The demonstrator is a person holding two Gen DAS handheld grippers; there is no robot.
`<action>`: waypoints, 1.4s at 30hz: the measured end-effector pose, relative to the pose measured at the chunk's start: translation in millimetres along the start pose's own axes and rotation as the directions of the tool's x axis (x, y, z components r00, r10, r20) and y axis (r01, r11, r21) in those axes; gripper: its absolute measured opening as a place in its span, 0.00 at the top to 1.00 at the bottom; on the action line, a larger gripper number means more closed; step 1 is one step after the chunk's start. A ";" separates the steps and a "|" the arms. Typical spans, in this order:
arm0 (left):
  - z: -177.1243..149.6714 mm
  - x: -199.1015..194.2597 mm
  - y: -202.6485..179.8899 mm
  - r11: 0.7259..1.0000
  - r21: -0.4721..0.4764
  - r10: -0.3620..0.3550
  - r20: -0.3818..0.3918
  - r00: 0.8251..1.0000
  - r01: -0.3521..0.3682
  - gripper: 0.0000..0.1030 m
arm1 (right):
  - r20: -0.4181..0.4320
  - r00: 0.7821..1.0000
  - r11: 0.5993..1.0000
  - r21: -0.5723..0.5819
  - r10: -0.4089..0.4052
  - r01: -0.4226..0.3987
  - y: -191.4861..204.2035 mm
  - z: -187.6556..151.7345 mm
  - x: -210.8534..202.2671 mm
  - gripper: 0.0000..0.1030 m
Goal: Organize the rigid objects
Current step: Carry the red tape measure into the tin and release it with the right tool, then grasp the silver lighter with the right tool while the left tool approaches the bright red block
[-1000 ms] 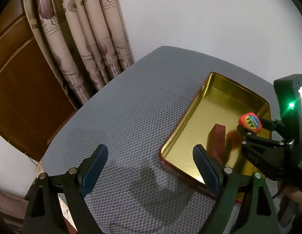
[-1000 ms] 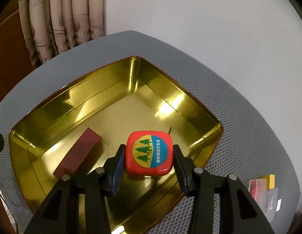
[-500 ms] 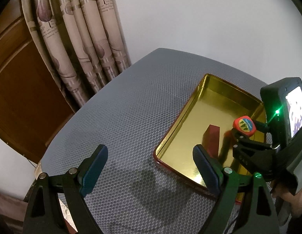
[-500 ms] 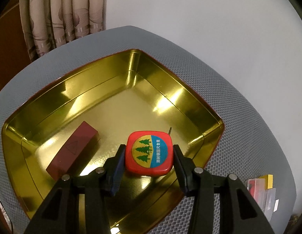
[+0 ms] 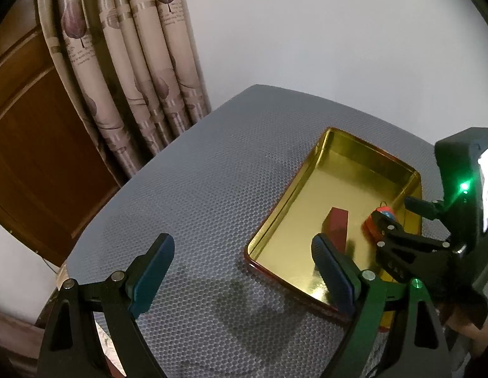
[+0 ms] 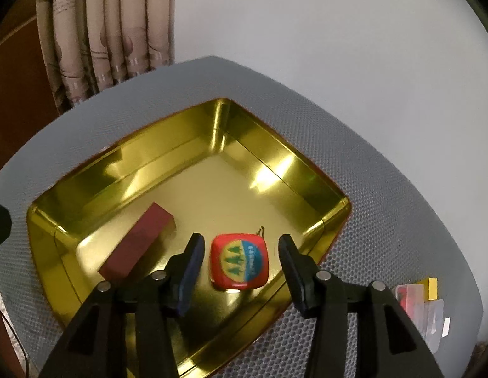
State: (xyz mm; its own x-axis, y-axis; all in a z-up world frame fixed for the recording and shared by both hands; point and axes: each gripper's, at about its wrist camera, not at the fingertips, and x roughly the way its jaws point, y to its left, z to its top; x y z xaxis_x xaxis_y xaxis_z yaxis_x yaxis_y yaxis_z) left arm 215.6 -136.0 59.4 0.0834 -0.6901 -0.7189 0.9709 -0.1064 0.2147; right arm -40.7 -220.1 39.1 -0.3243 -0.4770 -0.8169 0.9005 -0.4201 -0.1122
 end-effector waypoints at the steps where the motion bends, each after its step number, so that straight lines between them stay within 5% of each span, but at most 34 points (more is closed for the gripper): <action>1: -0.2 0.4 0.1 1.000 0.000 0.000 0.000 1.000 0.000 0.16 | -0.002 1.000 1.000 -0.006 -0.010 0.010 1.8 2.3 -0.9 0.49; 6: -1.5 -0.1 -3.2 1.000 0.007 -0.001 0.003 1.000 0.001 0.16 | 0.031 1.000 0.998 0.055 0.002 -0.004 -7.8 -1.8 -19.7 0.49; 14: -5.6 -10.4 -17.8 0.999 0.039 -0.021 0.019 1.000 0.021 0.16 | 0.037 0.997 0.981 0.185 -0.070 0.063 -78.6 -79.8 -89.1 0.49; 21: -12.2 -22.0 -47.7 0.992 0.116 -0.056 0.034 0.998 0.051 0.16 | -0.066 0.972 0.905 0.354 -0.226 0.235 -182.2 -177.3 -134.9 0.49; 29: -19.1 -31.0 -77.9 0.979 0.193 -0.079 0.044 0.996 0.069 0.15 | -0.200 0.940 0.844 0.417 -0.276 0.336 -221.7 -255.7 -129.3 0.49; 42: -28.3 -34.1 -134.4 0.957 0.284 -0.069 0.008 0.998 0.064 0.15 | -0.165 0.960 0.837 0.471 -0.228 0.279 -219.4 -265.4 -94.7 0.49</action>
State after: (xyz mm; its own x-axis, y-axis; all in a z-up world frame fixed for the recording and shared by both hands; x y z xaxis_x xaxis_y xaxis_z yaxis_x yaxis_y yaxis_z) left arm 88.7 -77.9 36.4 0.0146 -0.6868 -0.7267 0.8701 -0.3493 0.3476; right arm -130.7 122.1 -9.2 -0.4683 -0.2348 -0.8518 0.5264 -0.8484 -0.0555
